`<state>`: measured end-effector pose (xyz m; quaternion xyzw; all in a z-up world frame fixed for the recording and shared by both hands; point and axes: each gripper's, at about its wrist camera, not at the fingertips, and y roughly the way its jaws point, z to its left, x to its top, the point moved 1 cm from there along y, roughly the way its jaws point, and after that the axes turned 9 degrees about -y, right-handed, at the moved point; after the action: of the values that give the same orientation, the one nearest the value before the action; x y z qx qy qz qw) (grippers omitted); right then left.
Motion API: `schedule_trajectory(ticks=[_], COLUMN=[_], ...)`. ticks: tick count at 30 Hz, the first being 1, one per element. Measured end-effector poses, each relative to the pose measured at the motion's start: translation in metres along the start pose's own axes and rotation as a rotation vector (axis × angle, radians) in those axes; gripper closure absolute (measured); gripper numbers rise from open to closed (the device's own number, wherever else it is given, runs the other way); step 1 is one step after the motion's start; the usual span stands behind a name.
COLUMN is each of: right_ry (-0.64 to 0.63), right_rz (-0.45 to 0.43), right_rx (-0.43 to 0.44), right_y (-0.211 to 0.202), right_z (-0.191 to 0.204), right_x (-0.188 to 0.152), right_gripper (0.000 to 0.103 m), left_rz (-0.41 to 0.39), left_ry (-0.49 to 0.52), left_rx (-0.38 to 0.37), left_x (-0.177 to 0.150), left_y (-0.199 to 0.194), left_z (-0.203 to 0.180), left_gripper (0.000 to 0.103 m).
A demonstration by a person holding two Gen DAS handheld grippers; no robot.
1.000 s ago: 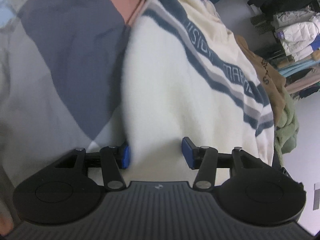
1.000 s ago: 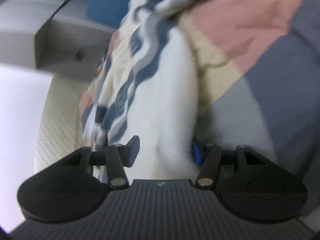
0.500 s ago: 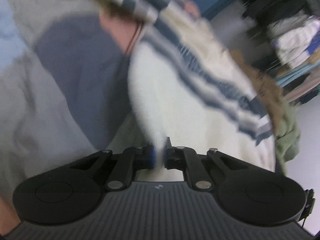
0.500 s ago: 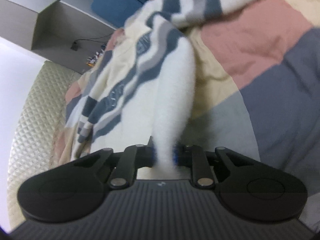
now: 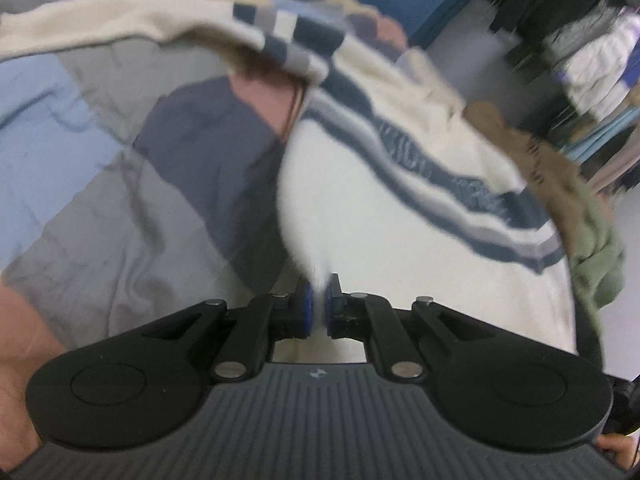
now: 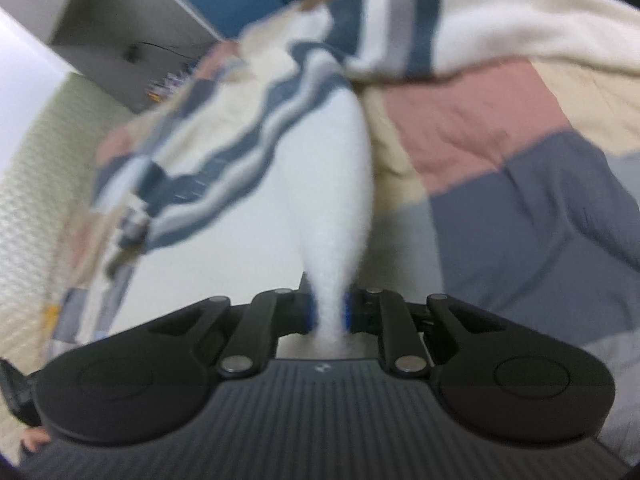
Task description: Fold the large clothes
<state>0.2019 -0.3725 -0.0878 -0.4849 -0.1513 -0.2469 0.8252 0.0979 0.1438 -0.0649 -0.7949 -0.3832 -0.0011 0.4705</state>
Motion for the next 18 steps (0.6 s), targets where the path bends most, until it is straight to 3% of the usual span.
schedule_trajectory(ticks=[3,7,8,10,14,18], right_ry=[-0.005,-0.061,-0.081,-0.115,-0.202,-0.280], right_rz=[0.003,-0.053,-0.075,-0.123,-0.202,-0.214], right_rx=[-0.007,-0.039,-0.045,-0.055,-0.049,-0.031], right_y=[0.003,-0.009,-0.013,-0.019,-0.023,-0.008], right_z=[-0.001,0.011,0.014,0.020,0.039,0.065], right_x=[-0.002,0.006,0.008,0.013,0.022,0.025], right_gripper=[0.081,0.053,0.052,0.052,0.052,0.052], left_rz=[0.007,-0.043,-0.060,-0.107,-0.177,-0.202], left_ry=[0.036,0.073,0.077,0.085,0.180,0.266], left_rx=[0.045,0.060,0.056,0.038,0.028,-0.001], left_x=[-0.003,-0.003,-0.003,0.000,0.003,0.003], left_y=[0.003,-0.004,-0.006,-0.012,-0.019,-0.009], left_z=[-0.004,-0.010,-0.014,-0.023,-0.058,-0.096], left_gripper=[0.095,0.077,0.068,0.060,0.059,0.059])
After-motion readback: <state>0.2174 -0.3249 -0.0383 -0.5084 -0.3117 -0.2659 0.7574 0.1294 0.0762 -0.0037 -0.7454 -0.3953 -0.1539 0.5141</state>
